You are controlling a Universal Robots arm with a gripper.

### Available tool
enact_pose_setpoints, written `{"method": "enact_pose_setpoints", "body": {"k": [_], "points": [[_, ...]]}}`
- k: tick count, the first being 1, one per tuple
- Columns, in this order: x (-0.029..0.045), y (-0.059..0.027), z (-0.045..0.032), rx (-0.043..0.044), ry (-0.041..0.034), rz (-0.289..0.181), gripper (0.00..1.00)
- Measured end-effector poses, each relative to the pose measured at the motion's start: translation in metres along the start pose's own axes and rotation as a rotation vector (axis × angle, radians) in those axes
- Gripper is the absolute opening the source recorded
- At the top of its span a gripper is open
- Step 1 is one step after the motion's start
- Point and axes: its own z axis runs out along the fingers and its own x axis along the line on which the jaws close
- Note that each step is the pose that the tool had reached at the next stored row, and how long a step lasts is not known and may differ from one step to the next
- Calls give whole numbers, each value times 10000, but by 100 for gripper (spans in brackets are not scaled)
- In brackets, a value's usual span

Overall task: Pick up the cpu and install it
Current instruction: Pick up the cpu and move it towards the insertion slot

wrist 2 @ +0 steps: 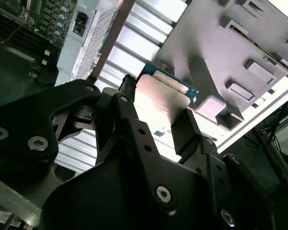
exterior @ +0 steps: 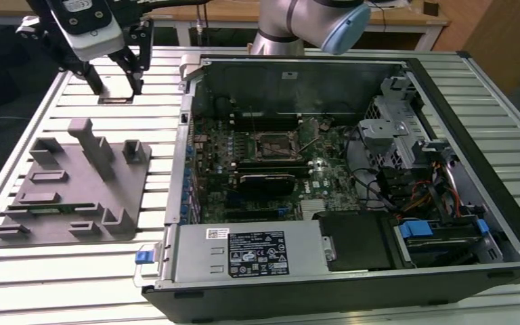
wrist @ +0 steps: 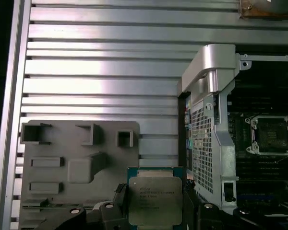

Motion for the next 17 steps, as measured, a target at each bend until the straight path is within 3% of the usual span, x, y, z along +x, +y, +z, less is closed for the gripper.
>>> {"method": "enact_pose_setpoints", "body": {"k": [9, 17], "points": [[-219, 1, 5, -46, 0, 2, 54], [-491, 1, 10, -47, 10, 2, 54]]}}
